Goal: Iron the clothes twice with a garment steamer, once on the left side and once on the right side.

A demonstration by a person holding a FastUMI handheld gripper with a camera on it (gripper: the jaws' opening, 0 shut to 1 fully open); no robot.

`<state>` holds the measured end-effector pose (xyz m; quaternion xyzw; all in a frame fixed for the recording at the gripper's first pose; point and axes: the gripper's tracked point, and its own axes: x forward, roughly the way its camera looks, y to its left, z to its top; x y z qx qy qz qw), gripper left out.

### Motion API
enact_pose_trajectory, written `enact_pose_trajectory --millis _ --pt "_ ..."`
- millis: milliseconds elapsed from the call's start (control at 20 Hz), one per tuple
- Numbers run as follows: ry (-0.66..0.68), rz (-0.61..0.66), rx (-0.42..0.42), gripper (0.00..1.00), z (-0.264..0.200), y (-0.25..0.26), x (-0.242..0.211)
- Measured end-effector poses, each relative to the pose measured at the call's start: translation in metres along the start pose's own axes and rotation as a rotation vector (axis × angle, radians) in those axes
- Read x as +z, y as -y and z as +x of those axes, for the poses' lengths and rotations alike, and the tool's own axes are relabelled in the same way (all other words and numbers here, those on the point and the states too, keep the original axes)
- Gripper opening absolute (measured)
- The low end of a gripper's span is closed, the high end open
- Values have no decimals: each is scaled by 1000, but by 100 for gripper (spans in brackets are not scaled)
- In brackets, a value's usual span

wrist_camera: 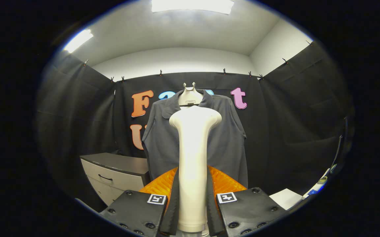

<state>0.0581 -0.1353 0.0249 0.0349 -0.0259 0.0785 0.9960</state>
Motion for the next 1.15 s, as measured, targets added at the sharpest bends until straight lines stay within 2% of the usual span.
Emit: enact_pose_trajectory --millis 400,1150 --pt "10 -11 12 42 -20 -19 2" --pt "-6 27 17 42 -21 -21 -9"
